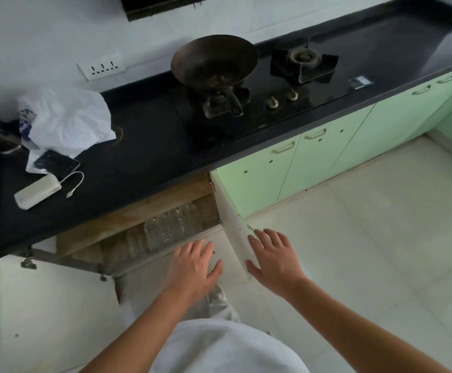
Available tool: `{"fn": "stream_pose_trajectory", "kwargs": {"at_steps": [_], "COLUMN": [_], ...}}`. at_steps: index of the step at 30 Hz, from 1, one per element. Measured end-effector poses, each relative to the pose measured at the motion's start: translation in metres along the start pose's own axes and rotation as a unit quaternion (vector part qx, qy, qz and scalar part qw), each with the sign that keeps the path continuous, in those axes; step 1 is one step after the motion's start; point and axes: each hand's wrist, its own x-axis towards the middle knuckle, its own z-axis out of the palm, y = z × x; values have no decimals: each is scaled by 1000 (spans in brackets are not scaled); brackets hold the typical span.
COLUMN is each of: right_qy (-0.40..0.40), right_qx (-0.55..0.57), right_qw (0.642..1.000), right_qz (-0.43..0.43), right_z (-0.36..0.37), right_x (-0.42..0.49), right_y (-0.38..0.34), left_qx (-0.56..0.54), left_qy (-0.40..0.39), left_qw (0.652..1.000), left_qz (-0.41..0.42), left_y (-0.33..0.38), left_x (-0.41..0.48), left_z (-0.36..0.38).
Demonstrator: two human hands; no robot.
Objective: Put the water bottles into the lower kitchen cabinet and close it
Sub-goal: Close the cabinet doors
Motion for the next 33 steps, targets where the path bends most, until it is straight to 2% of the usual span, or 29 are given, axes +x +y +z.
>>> {"fn": "stream_pose_trajectory", "kwargs": {"at_steps": [11,14,19,22,26,33], "right_qy": [-38,-54,-91,-116,-105,-56], "right_qx": [25,9,-13,-25,1,75], "right_qw": [999,998,984,963,923,891], "right_qz": [-3,-29,-156,-243,-370,-443], "right_z": [11,13,24,25,26,18], "right_x": [76,97,147,173,196,196], "right_y": [26,38,71,90,114,135], "left_qx": [-53,-51,-53,-102,-105,-137], "left_qy": [11,-1,-30,-39,-18,2], "left_qw": [999,998,989,968,945,902], "left_qz": [-3,-23,-137,-227,-308,-409], "left_y": [-9,-10,4,27,74,142], "left_x": [93,103,114,115,107,93], "left_z": [43,39,35,32,35,40]}}
